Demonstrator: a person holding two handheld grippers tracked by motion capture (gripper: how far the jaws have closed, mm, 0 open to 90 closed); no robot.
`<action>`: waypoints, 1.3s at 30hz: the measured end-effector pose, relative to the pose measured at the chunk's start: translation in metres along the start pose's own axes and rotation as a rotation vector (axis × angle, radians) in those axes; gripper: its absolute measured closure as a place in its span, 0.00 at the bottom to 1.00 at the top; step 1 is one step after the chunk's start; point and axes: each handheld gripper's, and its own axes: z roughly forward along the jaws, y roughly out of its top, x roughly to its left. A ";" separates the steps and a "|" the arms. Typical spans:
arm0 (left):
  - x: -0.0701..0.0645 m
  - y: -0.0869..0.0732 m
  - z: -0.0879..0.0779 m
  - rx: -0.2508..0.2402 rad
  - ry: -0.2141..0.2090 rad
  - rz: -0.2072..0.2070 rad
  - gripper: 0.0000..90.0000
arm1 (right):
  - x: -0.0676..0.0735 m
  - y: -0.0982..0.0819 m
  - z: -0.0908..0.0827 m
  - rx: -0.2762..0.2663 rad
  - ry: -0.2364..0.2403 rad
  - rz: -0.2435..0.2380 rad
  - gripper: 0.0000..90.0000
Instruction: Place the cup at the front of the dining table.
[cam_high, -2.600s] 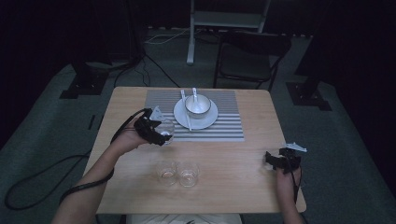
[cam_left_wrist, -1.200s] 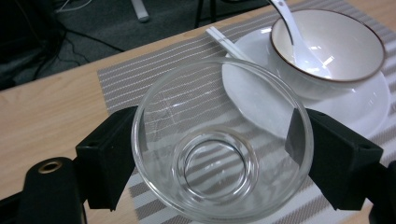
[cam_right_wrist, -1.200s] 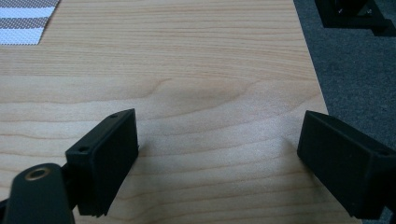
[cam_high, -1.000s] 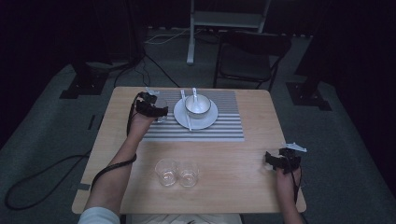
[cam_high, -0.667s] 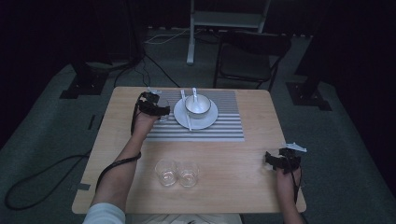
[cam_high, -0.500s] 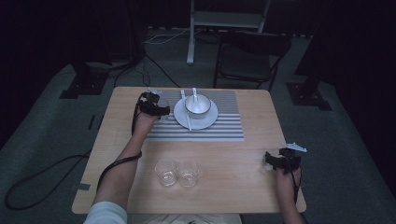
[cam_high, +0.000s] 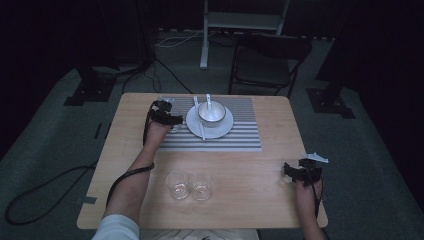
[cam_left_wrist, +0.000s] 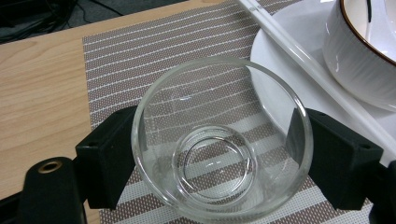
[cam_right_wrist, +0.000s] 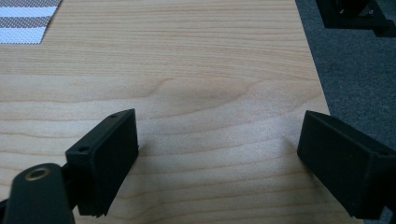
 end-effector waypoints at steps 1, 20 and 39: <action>0.000 0.000 0.000 -0.001 -0.001 0.002 0.20 | 0.000 0.000 0.000 0.000 0.000 0.000 0.13; 0.004 -0.001 -0.006 0.007 -0.020 0.000 0.11 | 0.000 0.000 0.000 0.000 0.000 0.000 0.13; 0.008 -0.017 -0.013 -0.015 -0.010 0.033 0.00 | 0.000 0.000 0.000 0.000 0.000 0.000 0.13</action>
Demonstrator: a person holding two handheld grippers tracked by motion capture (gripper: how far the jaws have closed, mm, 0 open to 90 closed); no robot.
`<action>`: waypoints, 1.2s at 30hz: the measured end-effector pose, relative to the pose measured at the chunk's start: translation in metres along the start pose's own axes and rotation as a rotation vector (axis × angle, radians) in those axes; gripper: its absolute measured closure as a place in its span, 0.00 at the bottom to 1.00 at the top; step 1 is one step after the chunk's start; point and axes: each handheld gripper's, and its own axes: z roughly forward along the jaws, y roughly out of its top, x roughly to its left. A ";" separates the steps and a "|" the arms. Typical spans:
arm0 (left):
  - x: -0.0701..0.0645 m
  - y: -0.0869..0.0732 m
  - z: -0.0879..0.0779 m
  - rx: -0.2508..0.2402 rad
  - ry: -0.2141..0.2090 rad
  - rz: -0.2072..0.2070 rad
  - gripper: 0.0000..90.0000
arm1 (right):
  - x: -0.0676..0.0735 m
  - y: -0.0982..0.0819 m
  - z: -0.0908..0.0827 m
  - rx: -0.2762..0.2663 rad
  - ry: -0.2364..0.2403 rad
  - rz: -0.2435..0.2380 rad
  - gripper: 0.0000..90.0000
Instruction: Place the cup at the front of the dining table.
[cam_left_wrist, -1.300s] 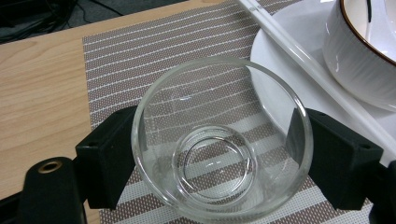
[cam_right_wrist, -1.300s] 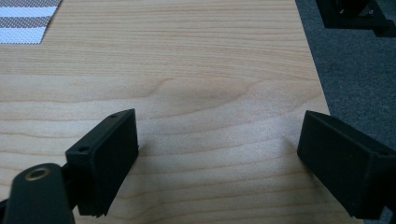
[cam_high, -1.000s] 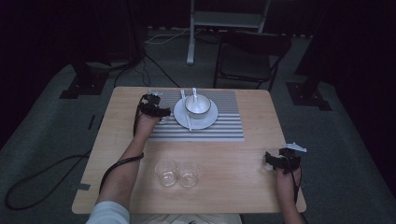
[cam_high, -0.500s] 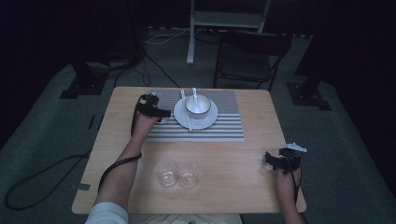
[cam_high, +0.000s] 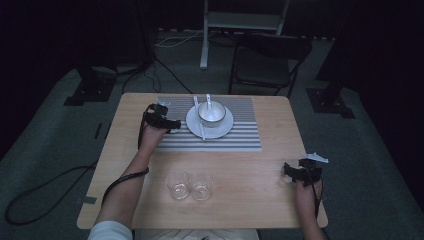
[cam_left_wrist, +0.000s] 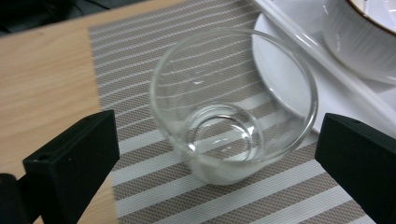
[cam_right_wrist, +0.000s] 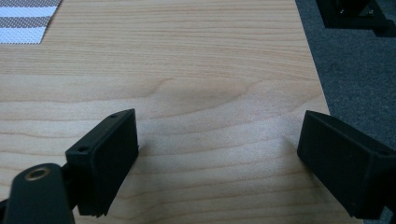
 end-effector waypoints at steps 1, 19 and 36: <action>0.001 -0.001 -0.001 -0.007 -0.018 -0.003 0.00 | 0.000 0.000 0.000 0.000 0.000 0.000 0.13; 0.005 -0.031 -0.014 -0.031 0.000 0.037 0.00 | 0.000 0.000 0.000 0.000 -0.002 0.001 0.13; 0.012 -0.057 -0.027 -0.063 -0.033 0.003 0.00 | 0.000 0.000 0.000 0.000 -0.004 0.004 0.13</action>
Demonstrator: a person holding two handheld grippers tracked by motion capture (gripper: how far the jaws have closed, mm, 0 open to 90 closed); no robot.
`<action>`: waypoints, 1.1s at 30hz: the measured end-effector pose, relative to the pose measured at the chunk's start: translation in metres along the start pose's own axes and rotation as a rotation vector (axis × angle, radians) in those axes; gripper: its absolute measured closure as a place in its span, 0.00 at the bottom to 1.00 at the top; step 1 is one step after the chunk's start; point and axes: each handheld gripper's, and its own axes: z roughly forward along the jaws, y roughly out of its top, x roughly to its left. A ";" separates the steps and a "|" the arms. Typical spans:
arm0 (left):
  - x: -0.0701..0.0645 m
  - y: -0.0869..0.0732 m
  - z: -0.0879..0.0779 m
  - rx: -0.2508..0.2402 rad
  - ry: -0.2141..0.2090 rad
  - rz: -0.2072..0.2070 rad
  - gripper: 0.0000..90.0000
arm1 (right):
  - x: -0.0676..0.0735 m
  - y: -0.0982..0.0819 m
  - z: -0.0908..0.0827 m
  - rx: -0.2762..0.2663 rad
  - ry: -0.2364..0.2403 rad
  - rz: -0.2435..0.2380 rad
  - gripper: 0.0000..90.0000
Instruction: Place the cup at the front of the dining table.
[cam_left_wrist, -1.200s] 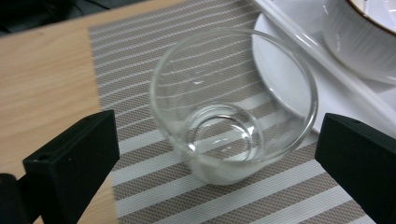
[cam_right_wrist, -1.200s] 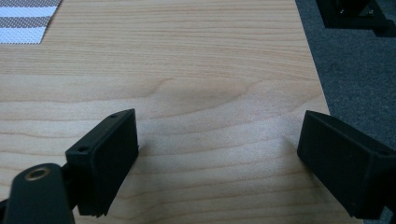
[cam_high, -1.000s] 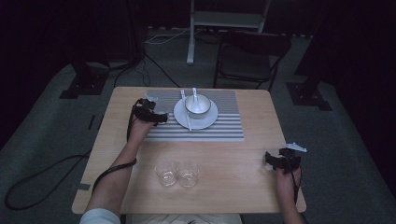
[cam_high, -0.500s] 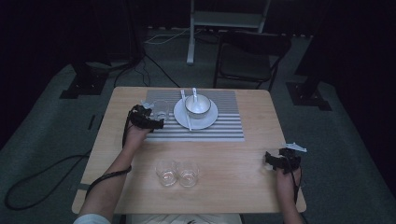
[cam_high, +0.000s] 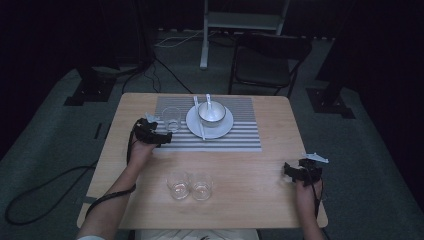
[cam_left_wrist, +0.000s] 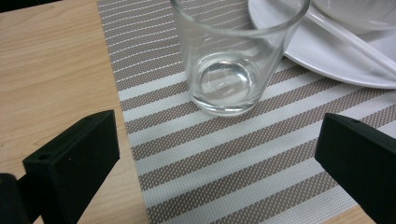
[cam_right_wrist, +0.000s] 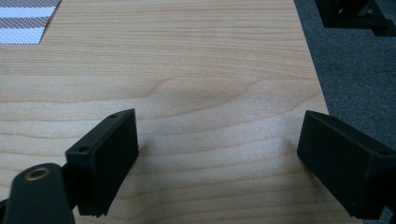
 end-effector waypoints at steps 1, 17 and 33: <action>0.001 -0.002 0.000 -0.001 0.001 -0.003 0.00 | 0.000 0.000 0.000 0.000 0.000 0.001 0.13; 0.005 -0.027 -0.019 -0.045 -0.026 -0.021 0.00 | 0.000 0.000 0.000 0.000 0.000 0.000 0.13; 0.008 -0.054 -0.037 -0.041 -0.048 -0.028 0.00 | 0.000 0.000 0.000 0.000 -0.001 0.001 0.13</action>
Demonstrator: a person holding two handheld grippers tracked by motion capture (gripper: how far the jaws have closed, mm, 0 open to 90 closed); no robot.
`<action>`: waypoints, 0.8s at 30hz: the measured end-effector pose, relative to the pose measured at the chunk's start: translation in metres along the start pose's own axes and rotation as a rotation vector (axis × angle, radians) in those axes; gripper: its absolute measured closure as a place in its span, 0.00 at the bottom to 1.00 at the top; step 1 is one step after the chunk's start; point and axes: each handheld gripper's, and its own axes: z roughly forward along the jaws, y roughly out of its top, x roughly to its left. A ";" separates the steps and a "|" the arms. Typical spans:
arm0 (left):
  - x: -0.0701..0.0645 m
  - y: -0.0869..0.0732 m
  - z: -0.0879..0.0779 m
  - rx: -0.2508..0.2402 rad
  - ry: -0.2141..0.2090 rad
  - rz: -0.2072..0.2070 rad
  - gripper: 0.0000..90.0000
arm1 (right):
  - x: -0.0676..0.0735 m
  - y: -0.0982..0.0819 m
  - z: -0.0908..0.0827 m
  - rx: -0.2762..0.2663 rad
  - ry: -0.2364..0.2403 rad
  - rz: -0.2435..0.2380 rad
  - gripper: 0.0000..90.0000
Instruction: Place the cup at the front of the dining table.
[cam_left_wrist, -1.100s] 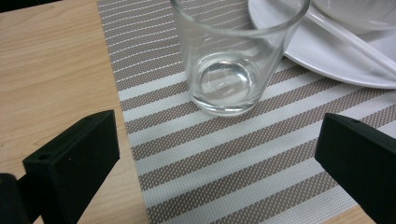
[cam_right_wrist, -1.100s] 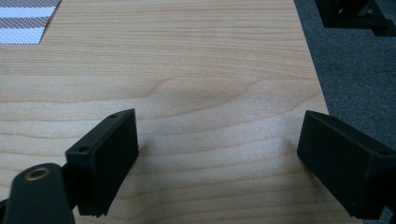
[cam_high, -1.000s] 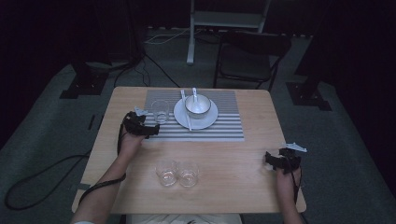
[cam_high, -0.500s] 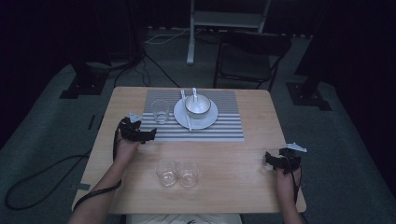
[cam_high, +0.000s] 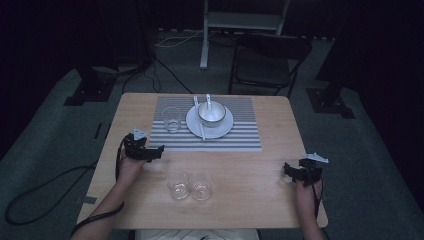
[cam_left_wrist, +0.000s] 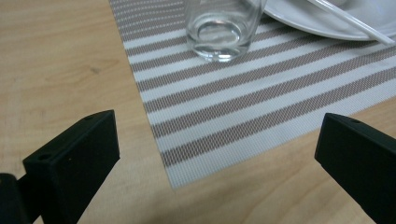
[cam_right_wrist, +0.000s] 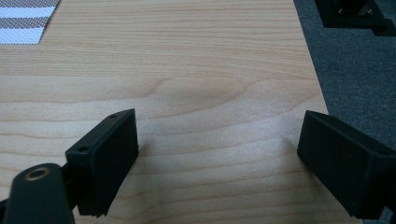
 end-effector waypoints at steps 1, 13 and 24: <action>0.000 -0.001 -0.001 0.003 0.002 0.000 0.00 | 0.000 0.000 0.000 0.000 0.000 0.000 0.13; 0.004 -0.018 -0.025 -0.033 0.009 -0.020 0.00 | 0.000 0.000 0.000 0.000 -0.001 0.000 0.13; -0.003 -0.037 -0.037 -0.029 -0.009 0.017 0.00 | 0.000 0.000 0.000 0.000 -0.001 0.001 0.13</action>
